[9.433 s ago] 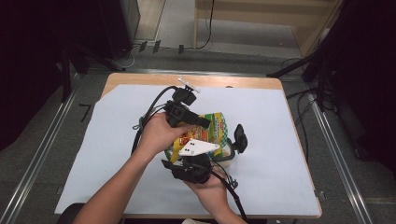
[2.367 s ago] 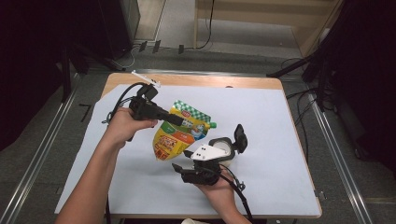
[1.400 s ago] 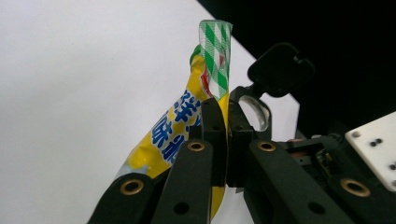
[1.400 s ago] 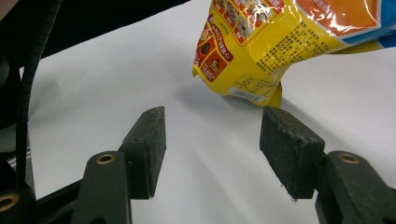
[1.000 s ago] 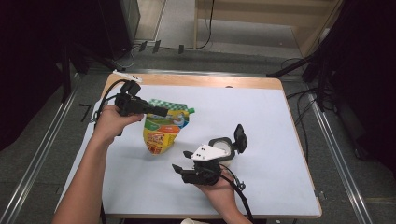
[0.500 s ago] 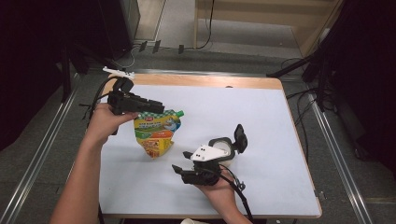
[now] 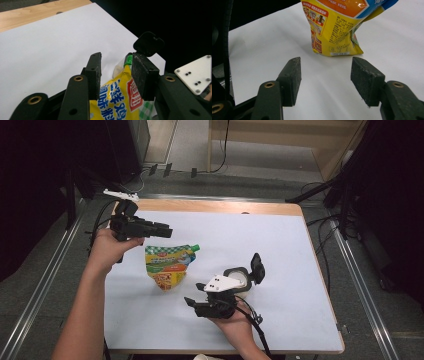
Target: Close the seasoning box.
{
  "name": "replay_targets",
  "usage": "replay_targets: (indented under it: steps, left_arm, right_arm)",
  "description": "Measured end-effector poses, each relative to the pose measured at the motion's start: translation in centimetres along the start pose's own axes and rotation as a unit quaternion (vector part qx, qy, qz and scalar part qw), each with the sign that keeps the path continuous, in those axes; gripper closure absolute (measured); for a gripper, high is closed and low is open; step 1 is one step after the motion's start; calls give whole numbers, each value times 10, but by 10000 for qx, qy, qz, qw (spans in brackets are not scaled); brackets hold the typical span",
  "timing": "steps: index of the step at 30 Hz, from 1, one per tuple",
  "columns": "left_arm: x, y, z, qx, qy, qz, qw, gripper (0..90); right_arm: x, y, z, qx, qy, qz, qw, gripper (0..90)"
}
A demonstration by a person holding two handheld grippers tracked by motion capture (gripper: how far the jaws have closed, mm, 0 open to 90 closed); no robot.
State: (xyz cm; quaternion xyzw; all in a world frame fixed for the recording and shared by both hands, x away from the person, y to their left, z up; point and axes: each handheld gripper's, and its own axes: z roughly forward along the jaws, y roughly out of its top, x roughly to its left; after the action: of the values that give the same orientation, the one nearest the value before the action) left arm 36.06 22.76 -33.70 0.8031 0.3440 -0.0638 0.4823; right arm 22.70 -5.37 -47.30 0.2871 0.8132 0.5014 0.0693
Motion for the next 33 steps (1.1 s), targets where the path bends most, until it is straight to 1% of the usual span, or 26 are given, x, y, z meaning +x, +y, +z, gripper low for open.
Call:
replay_targets:
  steps: [2,4,6,7,9,11,13,16,17,20,23,25,26,27,29,31,33]
  left_arm:
    - [3,-1,0,7,93,-15,10000,600]
    - [7,-4,1,-34,180,-77,9998,560]
    - [12,-7,4,63,188,-132,9997,550]
    - [13,-8,5,85,206,-131,9997,541]
    - [17,-10,9,170,266,-197,9993,519]
    - [20,-12,12,226,361,-158,9990,501]
    - [23,-14,14,188,386,-116,9990,483]
    - [26,-17,15,123,437,-158,9988,468]
    - [27,-18,16,65,499,-218,9985,461]
    - [30,-20,17,-13,580,-227,9981,452]
    - [34,-23,19,-22,571,-285,9980,443]
    - [37,-25,21,39,580,-309,9978,432]
    - [38,-25,22,86,643,-294,9975,429]
    - [38,-25,24,113,718,-225,9971,428]
    - [38,-26,25,92,811,-108,9966,430]
    - [39,-26,25,109,750,-142,9970,421]
    - [40,-27,26,117,757,-120,9970,418]
  right_arm:
    - [0,1,-1,-12,9,7,10000,427]
    - [0,2,-2,8,18,30,10000,429]
    - [-1,5,-5,31,1,66,10000,436]
    - [-1,6,-7,28,15,103,9999,436]
    - [-2,8,-10,2,29,125,9999,438]
    - [-3,10,-14,15,-1,108,9999,438]
    - [-4,13,-18,17,-23,75,10000,439]
    - [-6,16,-22,32,-29,98,9999,443]
    - [-7,17,-24,38,-35,105,9999,445]
    - [-11,19,-28,48,-56,113,9999,448]
    - [-15,22,-34,5,-94,156,9998,450]
    - [-18,24,-39,-32,-128,183,9997,456]
    - [-20,25,-42,-64,-146,202,9997,457]
    - [-22,26,-44,-81,-159,219,9996,459]
    - [-25,28,-49,-118,-193,271,9994,466]
    - [-29,30,-53,-135,-222,288,9992,469]
    - [-31,31,-57,-139,-256,295,9991,472]
